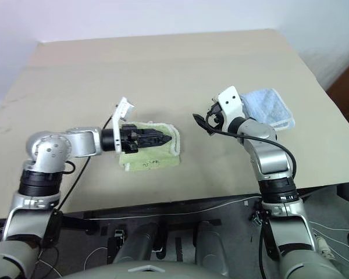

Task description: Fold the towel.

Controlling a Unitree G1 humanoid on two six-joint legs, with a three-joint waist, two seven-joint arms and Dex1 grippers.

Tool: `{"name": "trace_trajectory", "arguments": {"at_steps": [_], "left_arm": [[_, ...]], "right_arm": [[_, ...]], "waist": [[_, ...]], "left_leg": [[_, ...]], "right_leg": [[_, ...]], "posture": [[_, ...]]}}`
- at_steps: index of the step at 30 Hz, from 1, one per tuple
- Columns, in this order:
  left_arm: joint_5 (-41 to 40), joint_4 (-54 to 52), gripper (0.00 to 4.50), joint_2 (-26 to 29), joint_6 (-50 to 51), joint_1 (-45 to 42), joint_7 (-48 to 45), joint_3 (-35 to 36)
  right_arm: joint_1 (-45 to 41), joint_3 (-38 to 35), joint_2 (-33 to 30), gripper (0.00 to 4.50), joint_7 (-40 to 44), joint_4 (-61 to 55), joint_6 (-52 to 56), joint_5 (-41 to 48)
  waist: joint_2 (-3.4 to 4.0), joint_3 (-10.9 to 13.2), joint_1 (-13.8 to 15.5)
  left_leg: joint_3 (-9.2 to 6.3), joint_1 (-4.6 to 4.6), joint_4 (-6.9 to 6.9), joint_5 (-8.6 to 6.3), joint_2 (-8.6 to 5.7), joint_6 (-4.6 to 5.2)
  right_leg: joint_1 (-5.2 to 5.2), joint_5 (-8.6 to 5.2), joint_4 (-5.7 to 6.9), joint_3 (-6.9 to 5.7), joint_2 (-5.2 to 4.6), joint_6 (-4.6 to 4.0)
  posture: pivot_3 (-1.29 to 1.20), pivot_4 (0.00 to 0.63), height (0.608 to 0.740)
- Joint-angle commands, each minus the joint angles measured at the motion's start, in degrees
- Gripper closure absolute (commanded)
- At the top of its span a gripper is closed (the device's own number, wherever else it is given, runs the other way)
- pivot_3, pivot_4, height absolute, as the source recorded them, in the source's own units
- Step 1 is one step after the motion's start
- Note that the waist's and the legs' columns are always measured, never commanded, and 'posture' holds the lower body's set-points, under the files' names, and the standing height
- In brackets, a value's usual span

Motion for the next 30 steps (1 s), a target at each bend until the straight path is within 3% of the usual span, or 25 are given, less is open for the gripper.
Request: {"name": "trace_trajectory", "arguments": {"at_steps": [1,4,7,9,15,19,25,30], "left_arm": [[3.5,-2.5,0.34,3.8,-7.9,0.3,-5.4,4.0],[8.3,0.1,0.31,7.9,-14.4,0.5,-8.2,6.4],[13.5,2.9,0.48,9.0,-20.3,2.2,-9.9,5.6],[14.9,4.3,0.92,8.1,-23.1,3.3,-11.0,5.8],[24.2,4.9,3.04,5.0,-35.6,7.6,-18.0,-1.8],[25.0,6.9,4.46,0.5,-39.0,7.3,-18.5,-1.7],[30.6,9.4,4.49,0.6,-43.5,9.2,-22.2,-5.1],[39.7,13.1,4.49,2.0,-50.8,18.1,-24.3,-11.2]], "right_arm": [[-2.9,-2.9,1.6,0.00,0.7,-3.1,2.5,4.6],[-4.0,-4.2,4.8,0.62,1.7,-8.0,8.2,11.8],[-4.4,-3.6,8.6,1.64,0.9,-11.6,12.3,16.6],[-4.6,-2.7,10.8,2.37,-0.2,-12.5,13.7,17.8],[-3.3,2.1,15.2,4.49,-1.1,-10.8,13.2,16.7],[-2.8,3.8,15.1,4.50,-0.2,-9.2,12.0,15.7],[-2.7,3.6,16.6,4.50,-1.8,-2.1,11.2,14.1],[5.0,10.0,18.4,4.50,-2.4,1.8,6.7,8.6]], "waist": [[0.00,0.0,0.1],[0.01,0.0,0.1],[0.02,0.0,0.1],[0.02,0.0,0.1],[0.01,0.0,0.2],[0.01,0.0,0.1],[0.02,0.0,-0.2],[0.06,-0.1,-0.3]], "left_leg": [[0.00,0.00,0.00,-0.01,0.00,-0.02],[0.00,0.00,0.01,-0.02,0.01,-0.03],[-0.01,0.01,-0.06,-0.02,0.01,-0.03],[-0.01,0.02,-0.08,-0.03,0.01,-0.03],[-0.01,-0.01,-0.08,-0.05,-0.03,-0.01],[-0.01,-0.01,-0.12,-0.05,-0.02,-0.02],[0.00,0.00,-0.13,-0.03,-0.01,-0.01],[0.02,0.04,-0.28,-0.03,-0.01,-0.01]], "right_leg": [[0.01,-0.01,-0.01,0.00,0.00,-0.02],[0.01,-0.05,0.00,0.00,-0.01,-0.10],[-0.02,-0.04,-0.02,0.00,-0.02,-0.08],[-0.01,-0.04,-0.03,0.00,-0.02,-0.08],[-0.02,-0.04,-0.07,-0.01,-0.07,-0.09],[-0.05,-0.04,-0.05,-0.01,-0.06,-0.08],[-0.07,0.01,-0.02,0.00,-0.03,-0.01],[-0.08,-0.02,-0.05,0.01,-0.04,-0.05]], "posture": [[0.00,0.150,0.740],[0.00,0.150,0.740],[0.00,0.150,0.740],[0.00,0.150,0.740],[0.00,0.150,0.740],[0.00,0.150,0.740],[0.00,0.150,0.740],[0.00,0.150,0.740]]}}
